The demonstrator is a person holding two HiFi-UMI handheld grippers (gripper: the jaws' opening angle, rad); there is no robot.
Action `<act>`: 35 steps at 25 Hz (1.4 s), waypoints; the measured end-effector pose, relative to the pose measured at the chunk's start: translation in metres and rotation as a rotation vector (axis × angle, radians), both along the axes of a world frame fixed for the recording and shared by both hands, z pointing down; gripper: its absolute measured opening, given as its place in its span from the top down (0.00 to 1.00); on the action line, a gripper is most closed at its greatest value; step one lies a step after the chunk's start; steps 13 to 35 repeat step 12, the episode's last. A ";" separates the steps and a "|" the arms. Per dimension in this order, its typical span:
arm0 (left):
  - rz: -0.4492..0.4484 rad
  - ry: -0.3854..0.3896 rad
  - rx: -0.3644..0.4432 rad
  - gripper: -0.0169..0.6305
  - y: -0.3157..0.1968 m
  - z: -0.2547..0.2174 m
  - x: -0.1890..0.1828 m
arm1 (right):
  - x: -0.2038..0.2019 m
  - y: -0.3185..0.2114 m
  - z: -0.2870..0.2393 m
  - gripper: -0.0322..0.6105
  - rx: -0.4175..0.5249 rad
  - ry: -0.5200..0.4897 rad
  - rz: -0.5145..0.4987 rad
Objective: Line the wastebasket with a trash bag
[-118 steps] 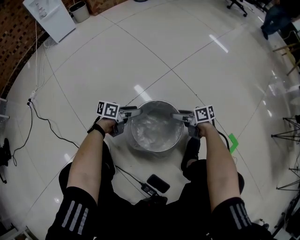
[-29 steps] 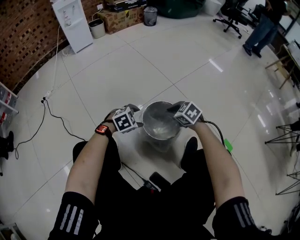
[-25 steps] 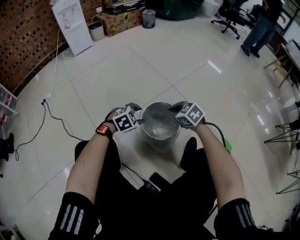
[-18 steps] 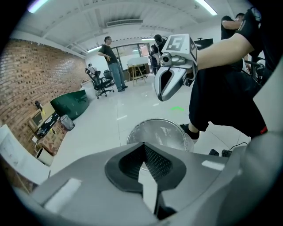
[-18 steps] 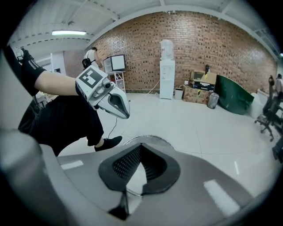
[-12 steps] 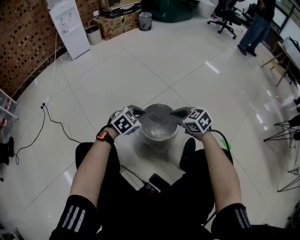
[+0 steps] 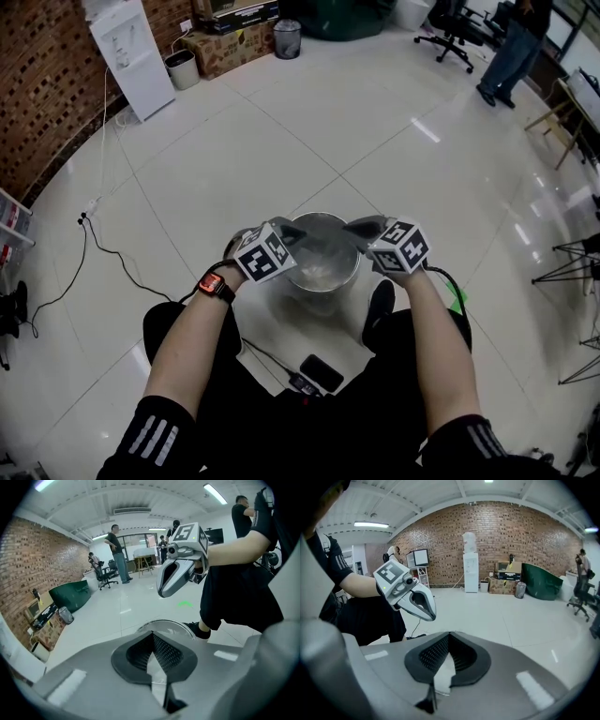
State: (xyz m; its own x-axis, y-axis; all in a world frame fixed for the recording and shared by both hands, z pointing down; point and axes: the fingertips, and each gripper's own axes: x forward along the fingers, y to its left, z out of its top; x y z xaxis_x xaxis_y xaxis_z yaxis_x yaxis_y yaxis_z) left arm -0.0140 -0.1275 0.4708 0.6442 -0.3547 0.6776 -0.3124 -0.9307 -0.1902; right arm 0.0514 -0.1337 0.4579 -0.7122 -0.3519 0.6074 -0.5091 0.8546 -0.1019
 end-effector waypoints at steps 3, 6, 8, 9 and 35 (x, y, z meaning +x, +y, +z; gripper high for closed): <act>-0.004 -0.013 0.000 0.98 -0.004 -0.003 0.002 | -0.003 -0.007 -0.006 0.94 0.019 -0.006 -0.009; -0.015 -0.021 0.019 0.98 -0.010 -0.009 -0.001 | -0.001 -0.013 -0.011 0.94 0.048 0.003 -0.016; -0.029 -0.018 0.027 0.98 -0.014 -0.014 -0.004 | 0.000 -0.014 -0.014 0.94 0.058 0.001 -0.017; -0.040 -0.017 0.028 0.98 -0.016 -0.015 -0.006 | 0.000 -0.015 -0.015 0.94 0.059 -0.002 -0.015; -0.075 -0.014 0.021 0.98 -0.021 -0.017 -0.010 | 0.003 -0.016 -0.016 0.94 0.056 -0.014 -0.008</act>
